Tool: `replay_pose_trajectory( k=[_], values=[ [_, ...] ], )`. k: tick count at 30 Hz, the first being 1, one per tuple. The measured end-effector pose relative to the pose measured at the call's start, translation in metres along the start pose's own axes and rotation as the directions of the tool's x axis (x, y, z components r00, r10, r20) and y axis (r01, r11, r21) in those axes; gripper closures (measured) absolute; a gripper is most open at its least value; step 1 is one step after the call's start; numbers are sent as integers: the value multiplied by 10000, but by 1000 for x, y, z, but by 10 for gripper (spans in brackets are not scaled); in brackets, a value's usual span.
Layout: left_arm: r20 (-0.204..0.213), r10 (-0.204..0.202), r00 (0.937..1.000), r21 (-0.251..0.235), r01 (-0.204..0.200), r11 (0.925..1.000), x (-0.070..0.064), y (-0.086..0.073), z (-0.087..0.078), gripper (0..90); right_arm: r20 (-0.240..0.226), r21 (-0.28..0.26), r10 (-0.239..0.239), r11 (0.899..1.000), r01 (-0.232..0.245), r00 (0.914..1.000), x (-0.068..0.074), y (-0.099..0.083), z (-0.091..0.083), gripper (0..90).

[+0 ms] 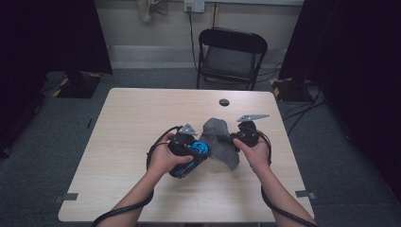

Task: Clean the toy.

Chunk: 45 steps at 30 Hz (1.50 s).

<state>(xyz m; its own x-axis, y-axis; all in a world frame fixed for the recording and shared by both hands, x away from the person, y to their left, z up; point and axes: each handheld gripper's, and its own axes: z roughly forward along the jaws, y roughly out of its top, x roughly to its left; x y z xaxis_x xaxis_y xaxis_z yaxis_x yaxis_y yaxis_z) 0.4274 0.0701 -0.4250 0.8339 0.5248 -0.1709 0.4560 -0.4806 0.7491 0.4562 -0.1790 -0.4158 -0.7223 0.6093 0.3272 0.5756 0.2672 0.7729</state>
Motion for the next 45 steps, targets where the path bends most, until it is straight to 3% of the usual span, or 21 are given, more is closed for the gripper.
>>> replay_pose_trajectory(
  k=[8,33,40,45],
  values=[
    [-230,-73,9997,221,78,9997,5,-4,6,262,-681,135,-342,9993,352,9971,20,11,17,776],
    [-631,-493,9968,209,508,9985,23,-10,2,262,-1510,337,-315,9987,370,9880,26,-4,17,776],
    [-675,-418,9968,215,434,9988,23,-11,0,262,-1300,123,-183,9997,201,9913,20,-7,9,776],
    [-546,-321,9980,181,331,9993,19,-10,-3,262,-734,-240,54,9997,-71,9973,7,-3,-2,776]
  ],
)
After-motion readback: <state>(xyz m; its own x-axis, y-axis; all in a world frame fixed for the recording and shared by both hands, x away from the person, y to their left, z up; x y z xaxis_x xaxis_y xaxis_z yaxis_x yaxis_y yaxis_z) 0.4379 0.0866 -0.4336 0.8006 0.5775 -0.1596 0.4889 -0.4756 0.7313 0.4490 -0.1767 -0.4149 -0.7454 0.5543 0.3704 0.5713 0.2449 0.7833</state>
